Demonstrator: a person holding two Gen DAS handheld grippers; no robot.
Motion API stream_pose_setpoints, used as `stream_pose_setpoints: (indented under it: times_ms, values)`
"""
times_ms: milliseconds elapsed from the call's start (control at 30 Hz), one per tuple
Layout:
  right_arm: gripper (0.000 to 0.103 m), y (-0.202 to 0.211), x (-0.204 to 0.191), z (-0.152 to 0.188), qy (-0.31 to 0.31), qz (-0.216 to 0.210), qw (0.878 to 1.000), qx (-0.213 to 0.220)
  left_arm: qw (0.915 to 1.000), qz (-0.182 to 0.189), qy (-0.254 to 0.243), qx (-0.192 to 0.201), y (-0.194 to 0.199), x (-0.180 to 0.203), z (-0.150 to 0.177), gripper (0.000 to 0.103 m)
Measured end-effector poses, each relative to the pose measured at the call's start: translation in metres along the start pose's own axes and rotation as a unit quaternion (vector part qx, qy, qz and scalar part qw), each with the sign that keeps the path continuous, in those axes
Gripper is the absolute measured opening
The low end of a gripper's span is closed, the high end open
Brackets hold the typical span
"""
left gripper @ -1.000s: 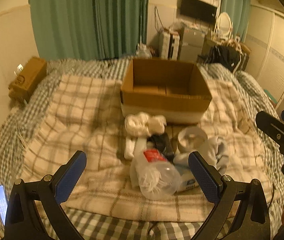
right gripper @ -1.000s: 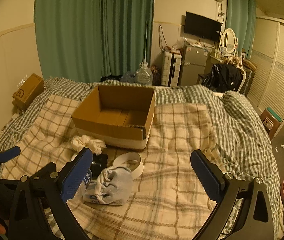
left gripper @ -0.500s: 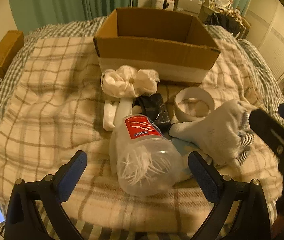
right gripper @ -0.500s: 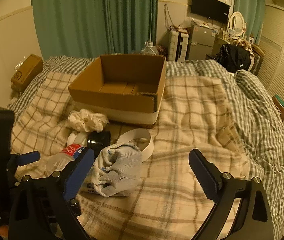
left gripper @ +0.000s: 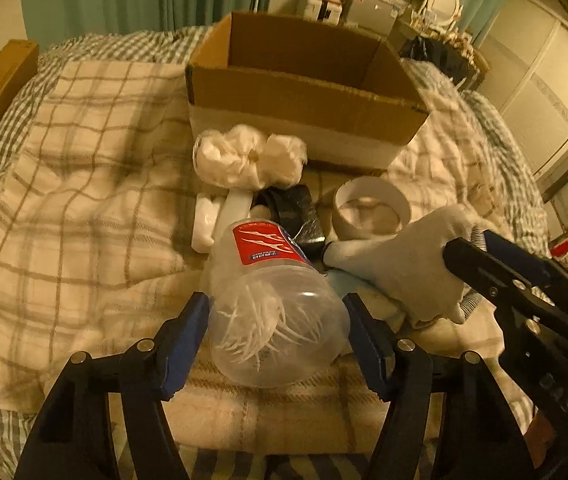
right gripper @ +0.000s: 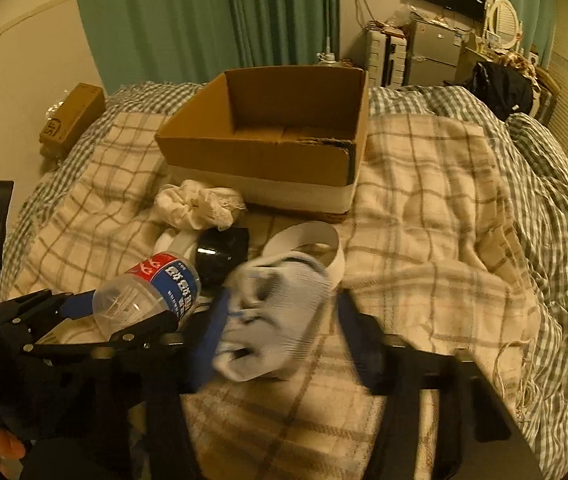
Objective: Organize objects
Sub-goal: 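Grasp the clear plastic jar with the left tool while the right tool grasps the white glove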
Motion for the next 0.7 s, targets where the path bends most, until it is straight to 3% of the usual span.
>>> stream_pose_setpoints:
  times_ms: [267, 300, 333, 400, 633, 667, 700]
  values:
    - [0.024, 0.029, -0.005, -0.004, 0.026, 0.004, 0.999, 0.030, 0.9986, -0.006, -0.028, 0.045, 0.034, 0.012, -0.005, 0.069]
    - [0.021, 0.033, -0.005, -0.005, 0.026, 0.004, 0.999, 0.034, 0.9984, -0.005, -0.030, 0.047, 0.037, 0.013, -0.006, 0.068]
    - [0.010, 0.038, -0.005, -0.006, 0.027, 0.003, 0.999, 0.041, 0.9983, -0.005, -0.031, 0.050, 0.039, 0.013, -0.007, 0.068]
    - [0.004, 0.050, -0.006, -0.011, 0.030, 0.006, 0.998, 0.059, 0.9977, -0.003, -0.033, 0.059, 0.046, 0.014, -0.009, 0.068]
    - [0.007, 0.059, -0.009, -0.019, 0.036, -0.001, 0.997, 0.066, 0.9969, 0.000, -0.035, 0.070, 0.052, 0.014, -0.014, 0.068]
    - [0.012, 0.057, -0.008, -0.018, 0.030, -0.001, 0.997, 0.064, 0.9970, -0.001, -0.033, 0.070, 0.051, 0.012, -0.013, 0.068]
    - [0.038, 0.052, -0.008, -0.017, 0.027, -0.005, 0.998, 0.057, 0.9971, -0.001, -0.030, 0.069, 0.051, 0.010, -0.013, 0.068]
Point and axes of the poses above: each gripper's, at about its wrist camera, not at the fingertips, and y roughly against the way its jaws point, x to its right, z to its underside, the point moved 1 cm from there along -y, roughly the way its jaws point, and after that the axes turned 10 degrees about z, right-handed, at the moved point
